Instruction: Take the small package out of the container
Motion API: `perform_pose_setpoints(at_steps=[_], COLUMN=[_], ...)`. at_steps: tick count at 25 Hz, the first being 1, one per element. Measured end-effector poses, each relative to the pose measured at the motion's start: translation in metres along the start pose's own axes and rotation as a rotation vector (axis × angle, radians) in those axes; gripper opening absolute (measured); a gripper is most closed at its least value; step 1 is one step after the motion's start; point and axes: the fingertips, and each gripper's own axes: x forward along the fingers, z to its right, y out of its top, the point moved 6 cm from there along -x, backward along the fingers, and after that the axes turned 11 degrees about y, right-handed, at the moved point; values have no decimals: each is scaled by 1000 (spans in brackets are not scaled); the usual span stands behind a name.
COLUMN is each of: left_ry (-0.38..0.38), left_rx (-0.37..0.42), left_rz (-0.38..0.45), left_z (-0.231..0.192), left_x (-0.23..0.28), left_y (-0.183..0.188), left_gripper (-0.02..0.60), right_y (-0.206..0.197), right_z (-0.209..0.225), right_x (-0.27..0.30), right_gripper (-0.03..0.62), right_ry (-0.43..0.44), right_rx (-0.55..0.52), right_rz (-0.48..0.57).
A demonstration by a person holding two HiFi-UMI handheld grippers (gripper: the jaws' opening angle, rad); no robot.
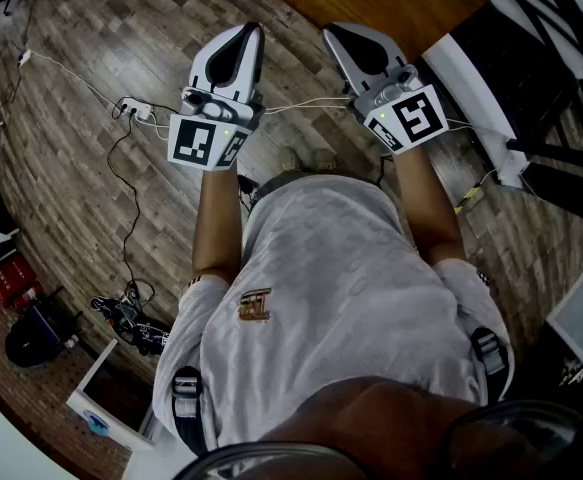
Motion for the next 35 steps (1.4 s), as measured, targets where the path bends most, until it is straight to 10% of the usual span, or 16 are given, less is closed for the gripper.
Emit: perform_pose_setpoints(at_steps=[35], left_ry=[-27], left_rx=[5], left_rz=[24], left_z=[-161], left_x=[1], left_y=[-7], left_gripper=[18], right_y=[-34], right_z=[0], right_x=[130], right_gripper=[32], right_ry=[-60], right_rx=[4], right_rz=[-18])
